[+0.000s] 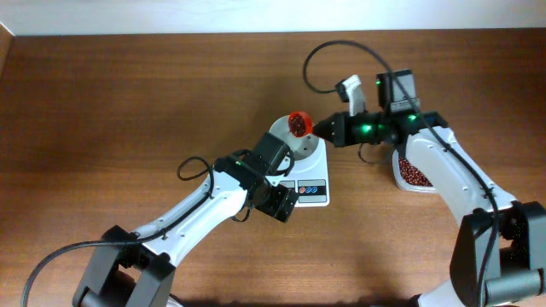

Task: Scoop item into bowl and weigh 50g on scale
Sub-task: 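Tilt the scoop with the right gripper to pour beans into bowl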

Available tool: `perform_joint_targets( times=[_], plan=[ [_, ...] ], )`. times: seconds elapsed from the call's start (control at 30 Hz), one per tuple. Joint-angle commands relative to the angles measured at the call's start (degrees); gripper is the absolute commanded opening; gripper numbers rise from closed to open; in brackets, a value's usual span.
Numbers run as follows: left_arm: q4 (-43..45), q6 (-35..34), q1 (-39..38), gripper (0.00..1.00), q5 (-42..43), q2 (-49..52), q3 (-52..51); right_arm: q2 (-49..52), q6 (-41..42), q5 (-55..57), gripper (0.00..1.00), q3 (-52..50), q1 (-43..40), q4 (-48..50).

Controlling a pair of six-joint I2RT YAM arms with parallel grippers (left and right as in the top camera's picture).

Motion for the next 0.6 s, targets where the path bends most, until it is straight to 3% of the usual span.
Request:
perform_joint_targets(
  times=[0.0,0.17,0.4,0.57],
  plan=[
    [0.15,0.7,-0.28,0.99,0.85,-1.18,-0.37,-1.73,-1.62,3.3,0.04,0.92,1.11,0.07],
    [0.15,0.68,-0.28,0.99,0.85,-1.18,-0.37,-1.75,-1.77,4.15,0.04,1.4,1.14,-0.7],
    [0.13,0.7,-0.28,0.99,0.85,-1.18,-0.37,-1.75,-6.93,9.11,0.04,9.11,1.14,-12.81],
    [0.15,0.7,-0.26,0.99,0.83,-1.18,-0.37,-1.75,-7.32,9.07,0.04,9.2,1.14,-12.85]
  ],
)
